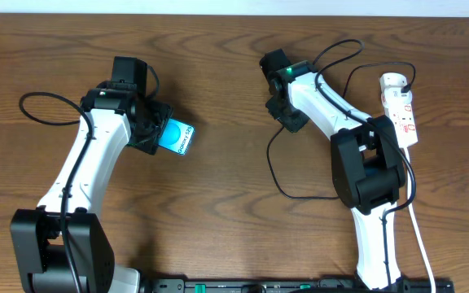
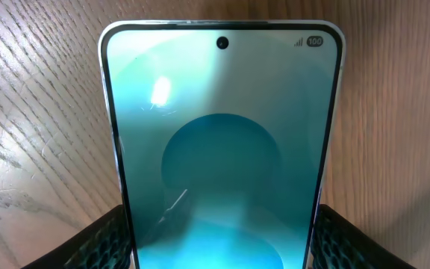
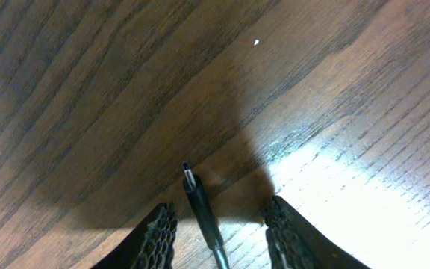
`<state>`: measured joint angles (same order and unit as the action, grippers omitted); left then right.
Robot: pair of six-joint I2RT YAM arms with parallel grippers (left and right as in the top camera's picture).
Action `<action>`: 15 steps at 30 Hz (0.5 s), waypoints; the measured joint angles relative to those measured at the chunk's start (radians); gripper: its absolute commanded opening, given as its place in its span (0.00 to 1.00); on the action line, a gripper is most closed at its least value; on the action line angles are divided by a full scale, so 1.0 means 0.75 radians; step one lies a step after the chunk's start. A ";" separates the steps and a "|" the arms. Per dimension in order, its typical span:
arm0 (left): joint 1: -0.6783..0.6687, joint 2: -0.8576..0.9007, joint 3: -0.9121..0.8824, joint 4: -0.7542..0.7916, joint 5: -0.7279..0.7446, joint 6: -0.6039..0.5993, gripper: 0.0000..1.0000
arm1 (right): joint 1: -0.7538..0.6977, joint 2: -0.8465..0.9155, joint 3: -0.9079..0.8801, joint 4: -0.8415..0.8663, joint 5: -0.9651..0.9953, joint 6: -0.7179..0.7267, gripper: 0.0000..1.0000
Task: Plug charger to phone and switch on socket
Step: 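Center the right gripper on the plug and close it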
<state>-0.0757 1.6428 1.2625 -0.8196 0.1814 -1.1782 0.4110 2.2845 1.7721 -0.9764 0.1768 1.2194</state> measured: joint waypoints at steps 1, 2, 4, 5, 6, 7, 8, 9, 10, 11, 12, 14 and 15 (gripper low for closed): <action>0.000 0.000 0.000 -0.001 0.000 0.000 0.07 | 0.000 0.000 0.000 0.000 0.000 0.001 0.38; 0.000 0.000 0.000 0.000 0.000 0.000 0.07 | 0.000 0.000 0.000 0.000 0.000 0.001 0.38; 0.000 0.000 0.000 -0.001 0.000 0.000 0.07 | 0.000 0.000 0.000 0.000 0.000 0.001 0.39; 0.000 0.000 0.000 -0.001 0.000 0.000 0.07 | 0.000 0.000 0.000 0.000 0.000 0.001 0.39; 0.000 0.000 0.000 -0.001 0.000 0.000 0.07 | 0.000 0.000 0.000 0.000 0.000 0.001 0.39; 0.000 0.000 0.000 -0.001 0.000 0.000 0.07 | 0.000 0.000 0.000 0.000 0.000 0.001 0.39; 0.000 0.000 0.000 -0.001 0.000 0.000 0.07 | 0.000 0.000 0.000 0.000 0.000 0.001 0.39; 0.000 0.000 0.000 -0.001 0.000 0.000 0.07 | 0.000 0.000 0.000 0.000 0.000 0.001 0.39; 0.000 0.000 0.000 -0.001 0.000 0.000 0.07 | 0.000 0.000 0.000 0.000 -0.001 0.001 0.40; 0.000 0.000 0.000 -0.001 0.000 0.000 0.07 | 0.000 0.000 0.000 0.000 -0.001 0.001 0.39; 0.000 0.000 0.000 -0.001 0.000 0.001 0.07 | 0.000 0.000 0.000 0.000 -0.002 0.001 0.40; 0.000 0.000 0.000 -0.002 0.000 0.000 0.08 | 0.000 0.000 0.000 0.000 -0.005 0.001 0.39; 0.000 0.000 0.000 -0.003 0.000 0.000 0.07 | 0.000 0.000 0.000 0.000 -0.006 0.001 0.40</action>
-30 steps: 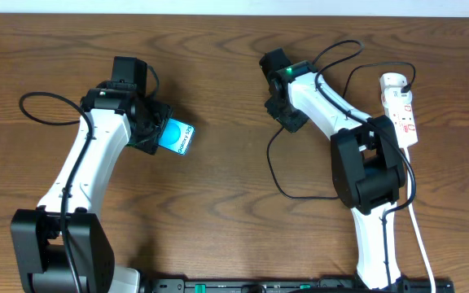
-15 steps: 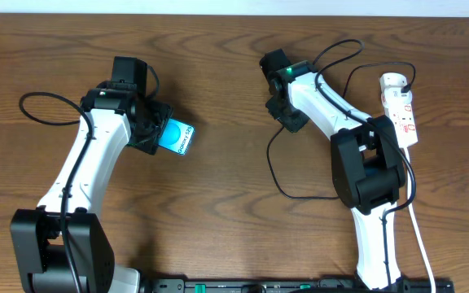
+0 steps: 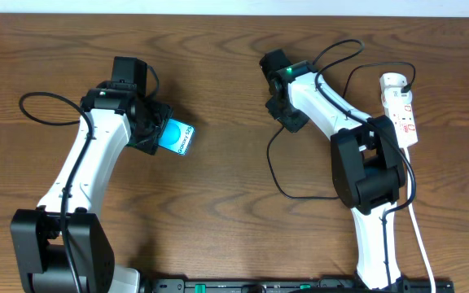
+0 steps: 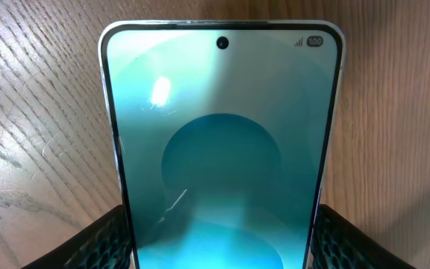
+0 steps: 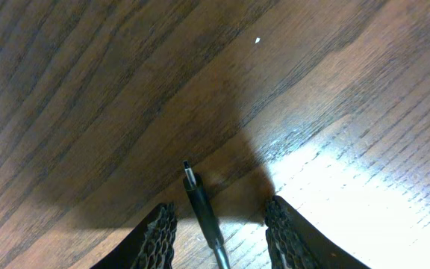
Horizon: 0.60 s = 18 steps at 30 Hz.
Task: Plug charger to phone and switch on socket
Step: 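Center the right gripper on the plug and close it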
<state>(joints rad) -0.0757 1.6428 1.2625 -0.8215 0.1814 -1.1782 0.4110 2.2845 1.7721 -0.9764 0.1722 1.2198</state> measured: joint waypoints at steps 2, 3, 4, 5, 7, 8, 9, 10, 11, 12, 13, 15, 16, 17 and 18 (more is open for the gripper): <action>0.000 0.000 0.000 -0.001 0.000 0.000 0.07 | 0.000 0.000 0.000 0.000 0.000 0.000 0.39; 0.000 0.000 0.000 -0.001 0.000 0.000 0.07 | 0.000 0.000 0.000 0.000 0.000 0.000 0.40; 0.000 0.000 0.000 -0.001 0.000 0.000 0.07 | 0.001 0.000 0.000 0.000 0.000 0.000 0.39; 0.000 0.000 0.000 -0.001 0.000 0.000 0.07 | 0.001 0.000 0.000 0.000 0.000 0.000 0.40; 0.000 0.000 0.000 -0.001 0.000 0.000 0.07 | 0.003 0.000 0.000 0.000 -0.001 0.000 0.40; 0.000 0.000 0.000 -0.001 0.000 0.000 0.07 | 0.005 0.000 0.000 -0.001 -0.001 0.000 0.39; 0.000 0.000 0.000 -0.001 0.000 0.001 0.07 | 0.006 0.000 0.000 -0.003 -0.003 0.000 0.39; 0.000 0.000 0.000 -0.001 0.000 0.000 0.07 | 0.009 0.000 0.000 -0.006 -0.007 0.001 0.39; 0.000 0.000 0.000 -0.001 0.000 0.000 0.07 | 0.010 0.000 0.000 -0.009 -0.009 0.001 0.40; 0.000 0.000 0.000 -0.001 0.000 0.000 0.07 | 0.011 0.000 0.000 -0.013 -0.011 0.001 0.39; 0.000 0.000 0.000 -0.001 0.000 0.000 0.07 | 0.011 0.000 0.000 -0.014 -0.012 0.002 0.40; 0.000 0.000 0.000 -0.001 0.000 0.000 0.07 | 0.012 0.000 0.000 -0.014 -0.015 0.002 0.39; 0.000 0.000 0.000 -0.001 0.000 0.000 0.07 | 0.012 0.000 0.000 -0.014 -0.016 0.002 0.40; 0.000 0.000 0.000 -0.002 0.000 0.000 0.07 | 0.012 0.000 0.000 -0.014 -0.017 0.002 0.40; 0.000 0.000 0.000 -0.001 0.000 0.000 0.07 | 0.012 0.000 0.000 -0.014 -0.018 0.002 0.40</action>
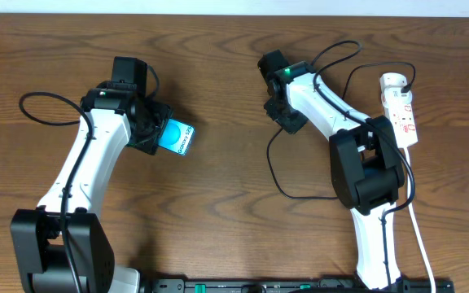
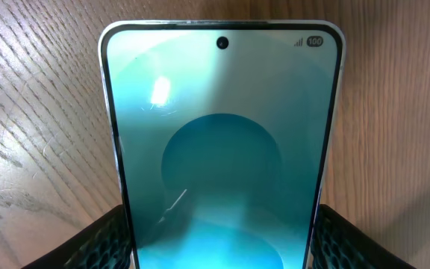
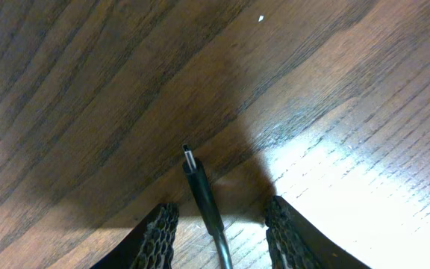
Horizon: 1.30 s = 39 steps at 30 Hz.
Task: Plug charger to phone and switch on socket
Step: 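Center the right gripper on the plug and close it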
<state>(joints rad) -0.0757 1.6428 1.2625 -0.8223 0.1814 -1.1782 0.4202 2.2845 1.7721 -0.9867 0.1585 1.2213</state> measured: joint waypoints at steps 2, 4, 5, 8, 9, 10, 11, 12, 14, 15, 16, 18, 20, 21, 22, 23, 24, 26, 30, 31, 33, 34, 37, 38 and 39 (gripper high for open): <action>0.000 0.000 0.000 -0.001 0.000 0.000 0.07 | 0.000 0.000 0.000 0.001 -0.002 0.000 0.40; 0.000 0.000 0.000 -0.001 0.000 0.000 0.07 | 0.000 0.000 0.000 0.001 -0.002 0.000 0.40; 0.000 0.000 0.000 -0.001 0.000 0.000 0.07 | 0.000 0.000 0.000 0.001 -0.002 -0.001 0.40; 0.000 0.000 0.000 -0.001 0.000 0.000 0.07 | 0.000 0.000 0.000 0.003 -0.001 0.000 0.41; 0.000 0.000 0.000 -0.001 0.000 0.000 0.07 | 0.000 0.000 0.000 0.005 0.000 -0.001 0.41; 0.000 0.000 0.000 -0.001 0.000 0.001 0.07 | 0.000 0.000 0.000 0.005 0.000 0.000 0.41; 0.000 0.000 0.000 -0.001 0.000 0.001 0.07 | 0.000 0.000 0.000 0.006 0.001 0.000 0.41; 0.000 0.000 0.000 -0.001 0.000 0.001 0.07 | 0.000 0.000 0.000 0.005 0.001 0.000 0.41; 0.000 0.000 0.000 -0.003 0.000 0.001 0.07 | 0.000 0.000 0.000 0.006 0.001 0.000 0.41; 0.000 0.000 0.000 -0.004 0.000 0.001 0.07 | 0.000 0.000 0.000 0.007 0.001 0.000 0.41; 0.000 0.000 0.000 -0.005 0.000 0.001 0.07 | 0.000 0.000 0.000 0.008 0.002 0.000 0.41; 0.000 0.000 0.000 -0.006 0.000 0.001 0.07 | 0.000 0.000 0.000 0.011 0.004 0.000 0.41; 0.000 0.000 0.000 -0.006 0.000 0.001 0.07 | 0.000 0.000 0.000 0.016 0.008 0.000 0.41; 0.000 0.000 0.000 -0.006 0.000 0.001 0.07 | 0.000 0.000 0.000 0.016 0.010 0.000 0.41; 0.000 0.000 0.000 -0.006 0.000 0.001 0.07 | 0.000 0.000 0.000 0.016 0.014 0.000 0.41; 0.000 0.000 0.000 -0.006 0.000 0.001 0.07 | 0.000 0.000 0.000 0.016 0.016 0.000 0.41; 0.000 0.000 0.000 -0.006 0.000 0.001 0.07 | 0.000 0.000 0.000 0.016 0.019 0.000 0.41; 0.000 0.000 0.000 -0.006 0.000 0.001 0.07 | 0.000 0.000 0.000 0.016 0.020 0.000 0.41; 0.000 0.000 0.000 -0.006 0.000 0.001 0.07 | 0.000 0.000 0.000 0.016 0.021 -0.001 0.38; 0.000 0.000 0.000 -0.006 0.000 0.001 0.07 | 0.000 0.000 0.000 0.016 0.021 0.000 0.37; 0.000 0.000 0.000 -0.006 0.000 0.001 0.07 | 0.000 0.000 0.000 0.015 0.022 0.000 0.35; 0.000 0.000 0.000 -0.006 0.000 0.001 0.07 | 0.000 0.000 0.000 0.014 0.022 0.001 0.33; 0.000 0.000 0.000 -0.006 0.000 0.001 0.07 | 0.000 0.000 0.000 0.014 0.024 0.003 0.31; 0.000 0.000 0.000 -0.006 0.000 0.001 0.07 | 0.000 0.000 0.000 0.014 0.024 0.003 0.31; 0.000 0.000 0.000 -0.006 0.000 0.001 0.07 | 0.000 0.000 0.000 0.014 0.024 0.003 0.31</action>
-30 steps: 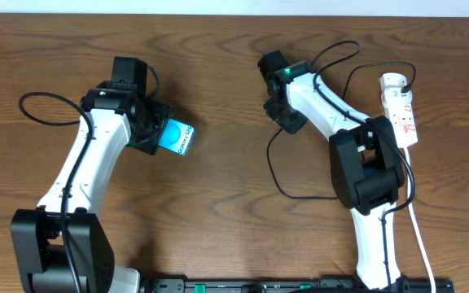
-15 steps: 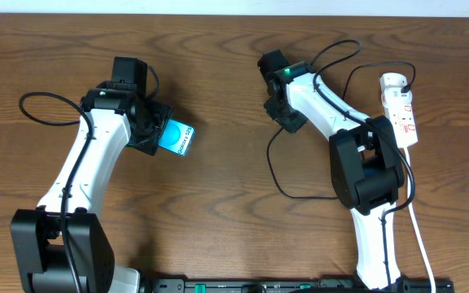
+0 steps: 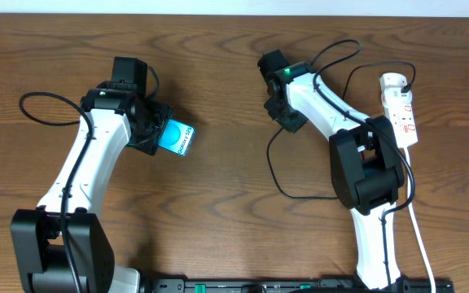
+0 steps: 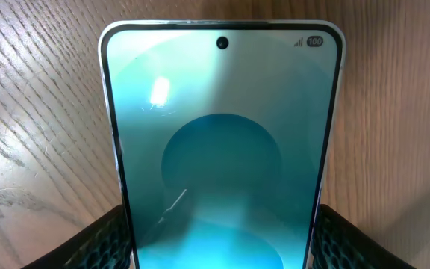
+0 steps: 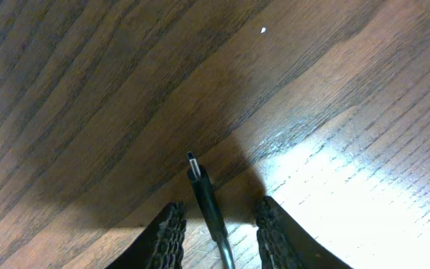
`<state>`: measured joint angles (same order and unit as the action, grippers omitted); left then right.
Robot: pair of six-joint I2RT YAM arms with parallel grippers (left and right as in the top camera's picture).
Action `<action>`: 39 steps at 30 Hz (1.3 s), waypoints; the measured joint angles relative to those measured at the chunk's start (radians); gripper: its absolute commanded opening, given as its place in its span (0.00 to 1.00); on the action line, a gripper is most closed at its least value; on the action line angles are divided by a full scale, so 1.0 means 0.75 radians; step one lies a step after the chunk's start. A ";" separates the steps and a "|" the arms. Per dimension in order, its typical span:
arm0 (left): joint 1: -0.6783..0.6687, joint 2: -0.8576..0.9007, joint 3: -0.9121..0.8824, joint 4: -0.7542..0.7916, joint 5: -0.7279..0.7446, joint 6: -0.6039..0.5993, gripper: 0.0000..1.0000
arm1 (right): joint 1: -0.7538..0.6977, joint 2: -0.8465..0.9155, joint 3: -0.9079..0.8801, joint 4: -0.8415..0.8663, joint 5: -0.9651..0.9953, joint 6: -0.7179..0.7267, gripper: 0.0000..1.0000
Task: Plug charger to phone and switch on socket
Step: 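Center the right gripper on the plug and close it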
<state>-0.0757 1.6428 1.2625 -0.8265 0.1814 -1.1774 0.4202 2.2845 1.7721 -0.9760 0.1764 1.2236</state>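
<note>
The phone [image 3: 179, 137], its teal screen lit, lies on the wooden table with my left gripper [image 3: 158, 133] shut on its lower end. In the left wrist view the phone [image 4: 222, 142] fills the frame, both fingers against its long edges, the gripper [image 4: 222, 243] at the bottom. The black charger plug [image 5: 202, 187] with its metal tip lies on the table between the fingers of my right gripper [image 5: 216, 228], which is open, with a gap on each side. From overhead the right gripper [image 3: 287, 114] is at the upper middle. The white socket strip [image 3: 402, 110] lies at the far right.
The black charger cable [image 3: 277, 175] loops across the table [image 3: 218, 220] from the right gripper toward the right arm's base. Another black cable [image 3: 43, 110] curls beside the left arm. The socket strip's white lead runs down the right edge.
The right gripper's fingers stand a little closer together around the charger plug, and the plug sits slightly lower in the wrist view. The left gripper and the phone have not moved.
Through all moments my left gripper stayed shut on the phone in one spot. My right gripper stood open over the charger plug, shifted slightly up the table, and now its fingers have narrowed around the plug.
</note>
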 measured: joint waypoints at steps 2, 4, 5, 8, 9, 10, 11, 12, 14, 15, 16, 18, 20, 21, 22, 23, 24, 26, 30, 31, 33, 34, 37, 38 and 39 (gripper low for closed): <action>0.000 0.000 0.000 0.000 0.000 0.000 0.07 | 0.000 0.000 0.000 0.000 0.000 0.001 0.29; 0.000 0.000 0.000 0.000 0.000 0.000 0.07 | 0.000 0.000 0.000 -0.001 0.000 0.000 0.27; 0.000 0.000 0.000 0.000 0.000 0.000 0.08 | 0.000 0.000 0.000 -0.001 0.000 -0.001 0.27; 0.000 0.000 0.000 0.000 0.000 0.000 0.07 | 0.000 0.000 0.000 -0.001 0.000 0.000 0.25; 0.000 0.000 0.000 0.000 0.000 0.000 0.07 | 0.000 0.000 0.000 -0.001 0.000 0.000 0.23; 0.000 0.000 0.000 0.000 0.000 0.000 0.07 | 0.000 0.000 0.000 -0.001 0.000 -0.001 0.22; 0.000 0.000 0.000 0.000 0.000 0.000 0.07 | 0.000 0.000 0.000 -0.001 0.001 0.001 0.21; 0.000 0.000 0.000 0.000 0.000 0.000 0.07 | 0.000 0.000 0.000 -0.002 0.000 0.000 0.21; 0.000 0.000 0.000 0.000 0.000 0.000 0.08 | 0.000 0.000 0.000 -0.003 0.000 0.001 0.20; 0.000 0.000 0.000 0.000 0.000 0.000 0.08 | 0.000 0.000 0.000 -0.003 0.000 0.001 0.20; 0.000 0.000 0.000 0.000 0.000 0.000 0.07 | 0.000 0.000 0.000 -0.003 0.000 0.001 0.19; 0.000 0.000 0.000 0.000 0.000 0.000 0.07 | 0.000 0.000 0.000 -0.003 0.000 0.000 0.19; 0.000 0.000 0.000 0.000 0.000 0.000 0.07 | 0.000 0.000 0.000 -0.004 0.000 0.000 0.18; 0.000 0.000 0.000 0.000 0.000 0.000 0.07 | 0.000 0.000 0.000 -0.004 0.000 0.001 0.18; 0.000 0.000 0.000 0.000 0.000 0.000 0.07 | 0.000 0.000 0.000 -0.005 0.000 0.001 0.18; 0.000 0.000 0.000 0.000 0.000 0.000 0.07 | 0.000 0.000 0.000 -0.005 0.000 0.000 0.17; 0.000 0.000 0.000 0.000 0.000 0.000 0.07 | 0.000 0.000 0.000 -0.005 0.001 0.001 0.17; 0.000 0.000 0.000 0.000 0.000 0.000 0.07 | 0.000 0.000 0.000 -0.005 0.000 0.000 0.17; 0.000 0.000 0.000 0.000 0.000 0.000 0.07 | 0.000 0.000 0.000 -0.005 0.000 0.000 0.16; 0.000 0.000 0.000 0.000 0.000 0.000 0.07 | 0.000 0.000 0.000 -0.005 0.000 0.001 0.15; 0.000 0.000 0.000 0.000 0.000 0.000 0.07 | 0.000 0.000 0.000 -0.005 0.000 0.001 0.14; 0.000 0.000 0.000 0.000 0.000 0.000 0.07 | 0.000 0.000 0.000 -0.005 0.001 0.000 0.13; 0.000 0.000 0.000 0.000 0.000 0.000 0.07 | 0.000 0.000 0.000 -0.005 0.000 0.000 0.12; 0.000 0.000 0.000 0.000 0.000 0.000 0.07 | 0.000 0.000 0.000 -0.005 0.000 0.001 0.12; 0.000 0.000 0.000 0.000 0.000 0.000 0.07 | 0.000 0.000 0.000 -0.006 0.000 0.000 0.11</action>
<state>-0.0757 1.6428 1.2625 -0.8265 0.1814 -1.1774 0.4202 2.2845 1.7721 -0.9802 0.1764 1.2236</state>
